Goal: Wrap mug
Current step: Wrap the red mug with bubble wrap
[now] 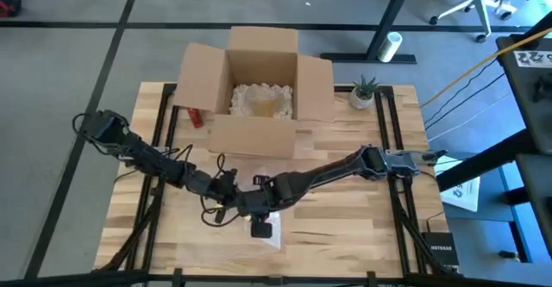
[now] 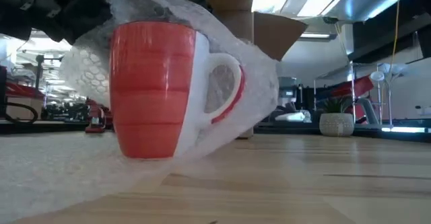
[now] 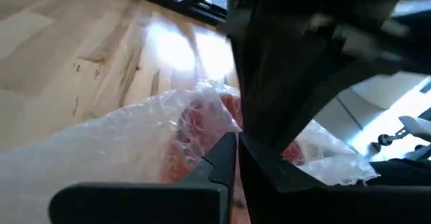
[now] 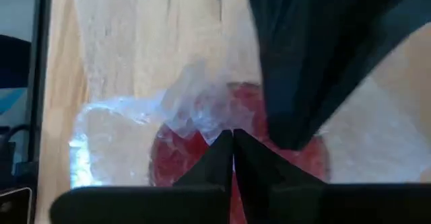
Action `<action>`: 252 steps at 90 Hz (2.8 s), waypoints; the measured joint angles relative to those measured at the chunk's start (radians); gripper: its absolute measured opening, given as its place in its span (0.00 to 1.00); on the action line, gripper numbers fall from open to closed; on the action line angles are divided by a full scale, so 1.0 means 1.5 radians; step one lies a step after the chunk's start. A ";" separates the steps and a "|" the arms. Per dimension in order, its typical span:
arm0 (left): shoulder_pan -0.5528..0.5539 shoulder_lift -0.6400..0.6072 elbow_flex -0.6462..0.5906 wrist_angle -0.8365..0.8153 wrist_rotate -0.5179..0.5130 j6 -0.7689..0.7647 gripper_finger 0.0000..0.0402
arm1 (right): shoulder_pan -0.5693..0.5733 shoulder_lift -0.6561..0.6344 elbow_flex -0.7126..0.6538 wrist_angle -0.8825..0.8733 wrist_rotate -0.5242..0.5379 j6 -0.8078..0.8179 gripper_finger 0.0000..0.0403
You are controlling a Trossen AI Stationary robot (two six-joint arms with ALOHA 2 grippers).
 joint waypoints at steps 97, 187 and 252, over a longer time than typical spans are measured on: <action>-0.103 -0.072 -0.001 -0.230 -0.109 -0.132 0.00 | 0.000 0.000 -0.082 0.123 -0.046 0.004 0.00; -0.118 -0.100 0.000 -0.193 -0.228 -0.052 0.00 | 0.003 -0.007 0.068 -0.069 0.127 -0.018 0.00; -0.159 -0.088 -0.001 -0.420 -0.264 -0.321 0.00 | -0.005 -0.007 0.056 0.002 0.118 -0.038 0.00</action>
